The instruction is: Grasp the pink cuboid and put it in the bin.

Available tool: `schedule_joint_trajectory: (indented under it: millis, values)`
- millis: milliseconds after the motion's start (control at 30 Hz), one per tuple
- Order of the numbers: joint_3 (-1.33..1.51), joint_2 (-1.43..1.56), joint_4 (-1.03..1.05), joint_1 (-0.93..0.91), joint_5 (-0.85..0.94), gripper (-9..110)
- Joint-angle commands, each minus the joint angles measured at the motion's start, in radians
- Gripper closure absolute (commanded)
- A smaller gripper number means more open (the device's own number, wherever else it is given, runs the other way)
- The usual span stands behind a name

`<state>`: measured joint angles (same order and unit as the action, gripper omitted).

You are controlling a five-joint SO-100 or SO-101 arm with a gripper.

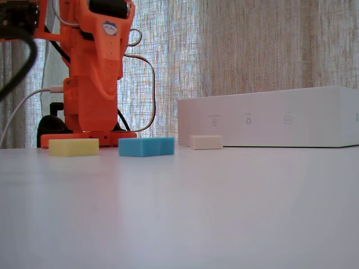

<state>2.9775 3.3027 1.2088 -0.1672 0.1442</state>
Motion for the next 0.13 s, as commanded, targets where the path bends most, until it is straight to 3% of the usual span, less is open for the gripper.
schedule_joint_trajectory:
  millis: [0, 100]
  values:
    - [-0.005, 0.006, 0.003, 0.0, 0.003, 110]
    - [-0.005, 0.006, 0.003, 0.0, 0.003, 110]
